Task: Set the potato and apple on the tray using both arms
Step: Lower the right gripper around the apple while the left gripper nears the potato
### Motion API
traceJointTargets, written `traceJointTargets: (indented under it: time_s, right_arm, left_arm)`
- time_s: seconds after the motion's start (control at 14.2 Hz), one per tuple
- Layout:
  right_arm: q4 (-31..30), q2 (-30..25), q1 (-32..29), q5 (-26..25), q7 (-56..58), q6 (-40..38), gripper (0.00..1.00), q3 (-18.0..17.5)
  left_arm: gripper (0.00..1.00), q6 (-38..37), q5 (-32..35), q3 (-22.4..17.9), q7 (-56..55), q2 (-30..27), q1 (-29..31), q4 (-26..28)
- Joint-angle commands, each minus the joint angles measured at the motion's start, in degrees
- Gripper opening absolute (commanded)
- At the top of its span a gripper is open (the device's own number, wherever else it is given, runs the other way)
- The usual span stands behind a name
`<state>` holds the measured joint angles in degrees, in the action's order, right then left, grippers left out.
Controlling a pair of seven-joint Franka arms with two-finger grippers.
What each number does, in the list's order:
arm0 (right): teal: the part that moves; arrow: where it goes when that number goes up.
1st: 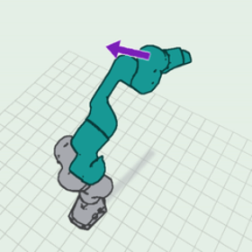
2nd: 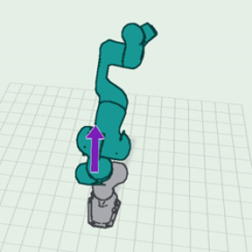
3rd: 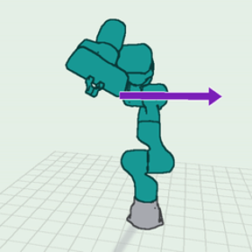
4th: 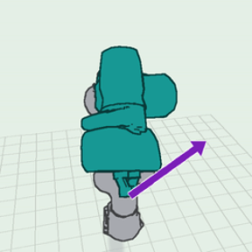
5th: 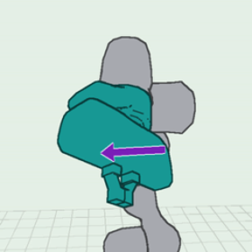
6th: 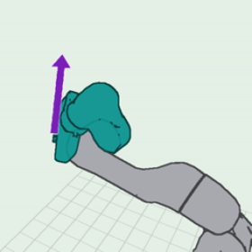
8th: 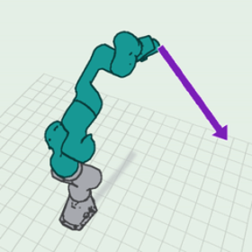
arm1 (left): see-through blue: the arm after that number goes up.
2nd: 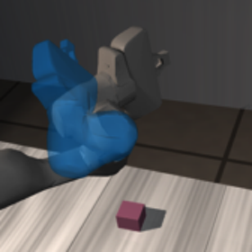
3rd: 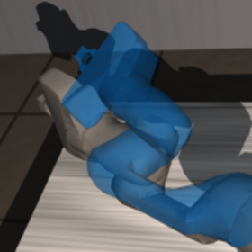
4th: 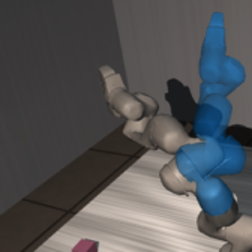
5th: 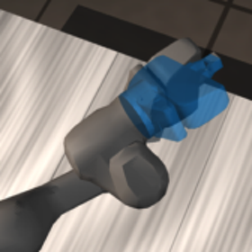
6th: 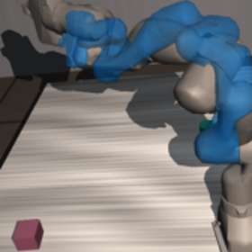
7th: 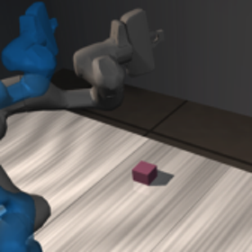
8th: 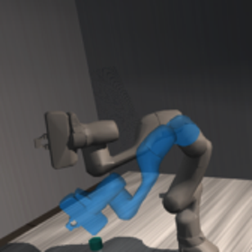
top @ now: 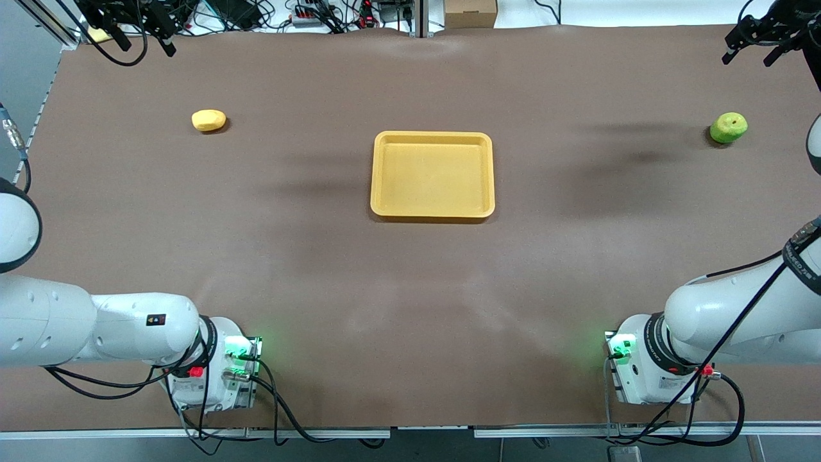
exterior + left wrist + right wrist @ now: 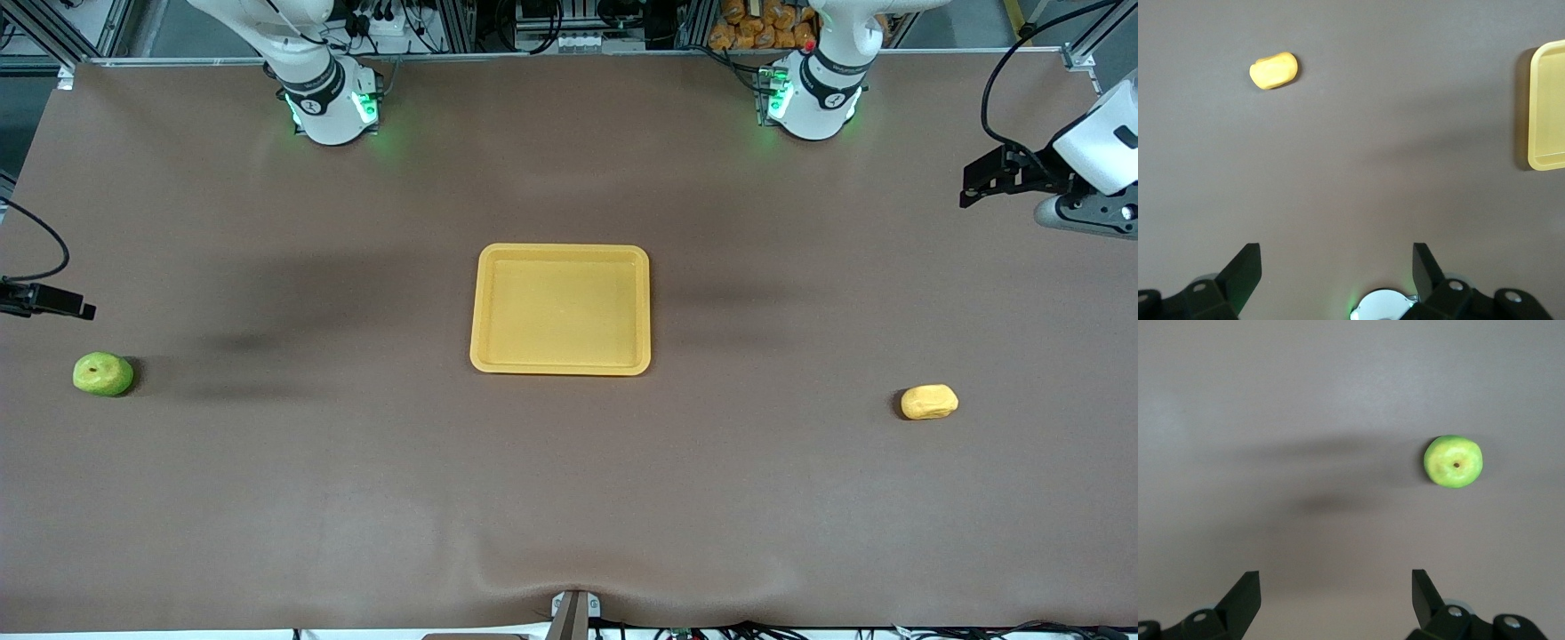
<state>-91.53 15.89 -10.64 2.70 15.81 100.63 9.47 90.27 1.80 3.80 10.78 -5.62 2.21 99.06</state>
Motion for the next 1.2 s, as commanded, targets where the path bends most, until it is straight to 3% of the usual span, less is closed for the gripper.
traceJointTargets:
  time_s: [0.0, 0.56, 1.13]
  right_arm:
    - [4.69, 3.87, -2.54, 0.29, -0.25, -0.44, 1.00, -0.85]
    - [4.70, 12.83, -7.47, -0.14, 8.97, 15.02, 1.00, -0.94]
    - [5.58, 22.33, -9.58, -0.59, 17.15, 17.32, 1.00, -0.85]
  left_arm:
    - [1.00, 2.01, -0.13, 0.07, 2.75, 0.17, 1.30, 1.66]
    - [1.00, 9.91, -0.13, 0.07, 9.78, 0.70, 4.38, 7.89]
    - [1.00, 16.33, -0.13, 0.07, 17.43, 4.30, 7.63, 10.98]
